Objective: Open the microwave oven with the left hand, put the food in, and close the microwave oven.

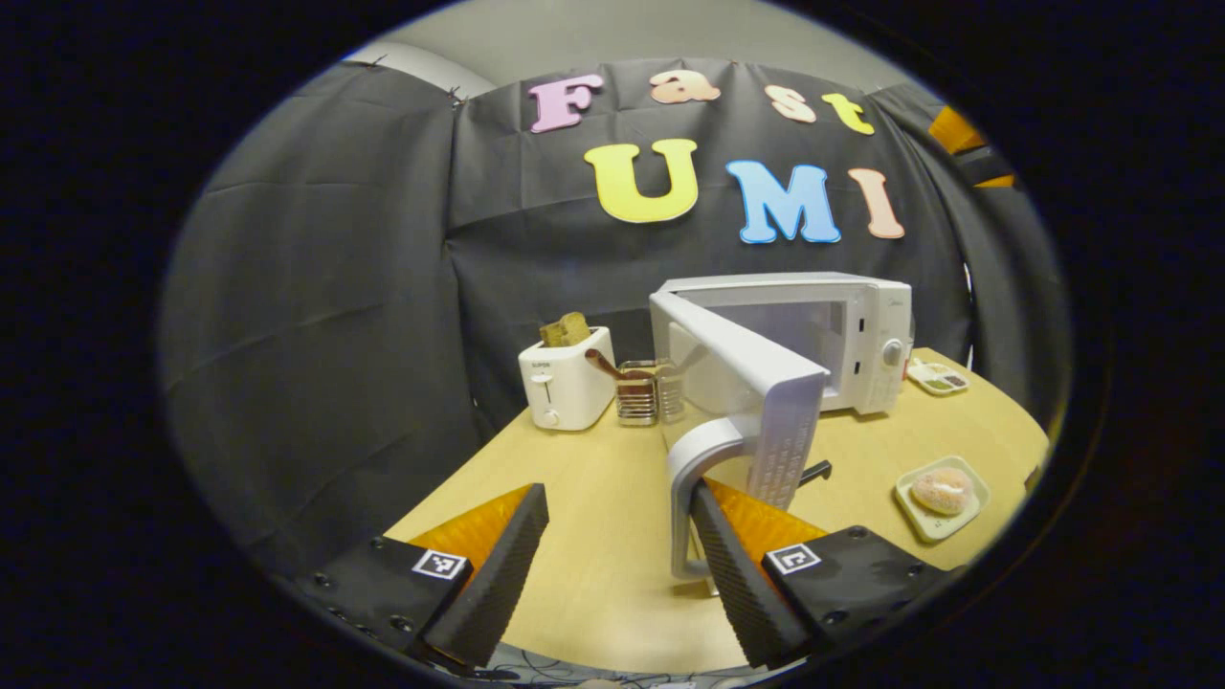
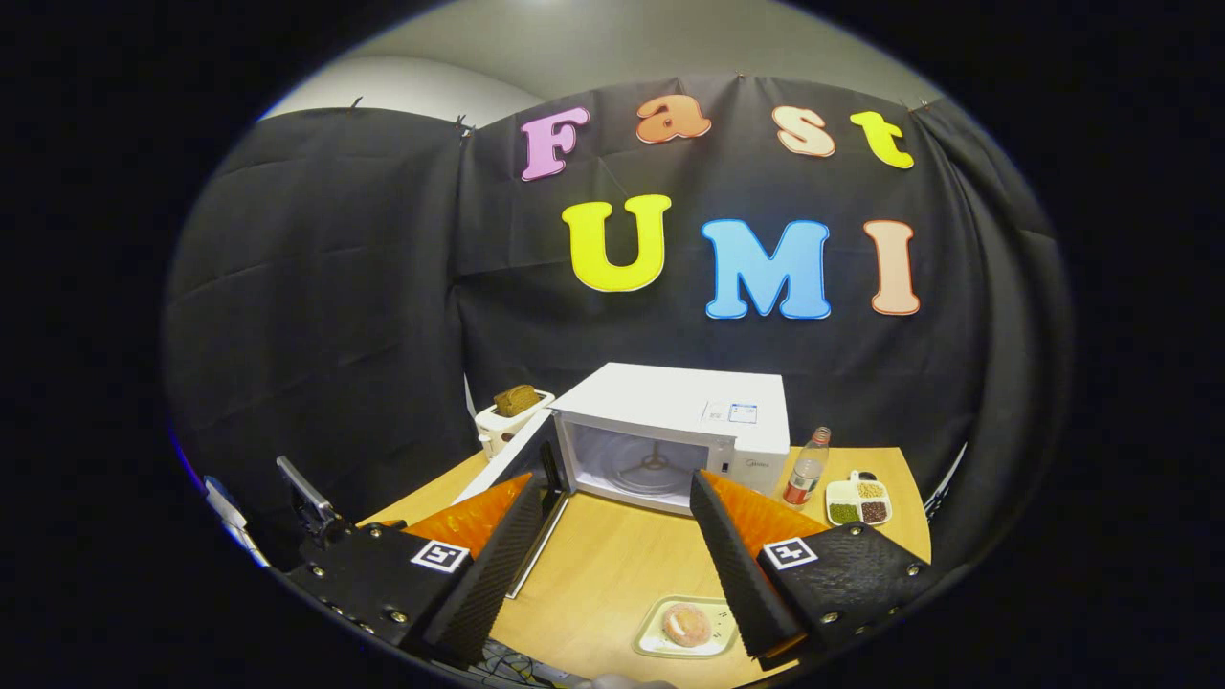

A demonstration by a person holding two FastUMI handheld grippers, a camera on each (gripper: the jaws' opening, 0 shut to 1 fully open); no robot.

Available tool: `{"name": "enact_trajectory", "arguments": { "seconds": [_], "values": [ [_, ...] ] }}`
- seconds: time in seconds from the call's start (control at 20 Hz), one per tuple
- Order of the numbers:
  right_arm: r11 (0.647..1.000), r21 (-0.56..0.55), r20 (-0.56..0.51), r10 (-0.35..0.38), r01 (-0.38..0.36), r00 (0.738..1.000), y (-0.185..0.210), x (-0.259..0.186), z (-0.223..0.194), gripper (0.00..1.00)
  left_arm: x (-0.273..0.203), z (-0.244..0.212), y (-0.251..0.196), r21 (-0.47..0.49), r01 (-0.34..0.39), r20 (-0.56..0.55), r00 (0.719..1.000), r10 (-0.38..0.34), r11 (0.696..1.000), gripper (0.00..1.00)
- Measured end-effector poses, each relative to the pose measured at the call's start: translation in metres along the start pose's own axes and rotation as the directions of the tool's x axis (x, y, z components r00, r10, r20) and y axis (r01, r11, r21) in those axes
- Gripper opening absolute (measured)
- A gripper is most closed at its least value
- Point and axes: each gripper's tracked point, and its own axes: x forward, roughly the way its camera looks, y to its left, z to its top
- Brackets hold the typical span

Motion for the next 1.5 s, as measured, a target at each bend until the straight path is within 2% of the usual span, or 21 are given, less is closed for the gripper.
{"name": "enact_trajectory", "arguments": {
  "seconds": [0.1,0.2,0.3,0.4,0.55,0.75,0.8,1.0,1.2,1.3,1.5],
  "values": [
    [1.000,0.004,-0.009,0.001,-0.001,1.000,0.006,0.003,-0.002,0.96,-0.004,-0.001,0.014,0.015,-0.014,-0.009,1.000,0.014,1.000,1.00],
    [1.000,0.007,-0.001,-0.003,0.003,1.000,0.011,0.003,0.000,0.96,-0.009,0.002,0.036,0.036,-0.064,0.001,0.998,0.064,0.997,0.95],
    [1.000,0.012,-0.002,-0.004,0.004,1.000,0.014,0.006,-0.002,0.96,-0.012,0.007,0.055,0.032,-0.093,0.014,0.996,0.093,0.995,1.00],
    [1.000,0.021,-0.006,-0.002,0.002,1.000,0.015,0.008,-0.007,0.95,-0.011,0.005,0.067,0.007,-0.111,-0.003,0.994,0.111,0.994,0.99],
    [0.999,0.022,0.000,-0.025,0.025,1.000,0.008,0.008,-0.011,0.96,-0.014,0.016,0.071,0.010,-0.118,0.021,0.993,0.118,0.993,0.95],
    [0.999,-0.005,-0.007,-0.050,0.050,0.999,-0.006,0.011,-0.025,0.96,-0.029,0.041,0.064,0.022,-0.114,0.048,0.992,0.113,0.993,0.97],
    [0.998,-0.016,-0.010,-0.066,0.066,0.998,-0.014,0.011,-0.032,0.96,-0.034,0.052,0.061,0.021,-0.106,0.063,0.993,0.104,0.994,0.95],
    [0.994,-0.056,-0.046,-0.093,0.090,0.995,-0.039,0.009,-0.070,0.96,-0.053,0.104,0.044,0.002,-0.067,0.127,0.990,0.066,0.998,0.95],
    [0.991,-0.100,-0.133,-0.105,0.092,0.986,-0.061,0.006,-0.133,0.96,-0.063,0.159,0.014,0.009,-0.021,0.204,0.979,0.018,1.000,0.95],
    [0.988,-0.136,-0.176,-0.098,0.074,0.980,-0.065,0.007,-0.165,0.96,-0.062,0.180,-0.005,0.002,0.020,0.238,0.971,-0.020,1.000,0.95],
    [0.983,-0.183,-0.255,-0.074,0.027,0.964,-0.076,0.014,-0.221,0.96,-0.051,0.201,-0.036,0.023,0.055,0.238,0.969,-0.059,0.998,0.95]
  ]
}}
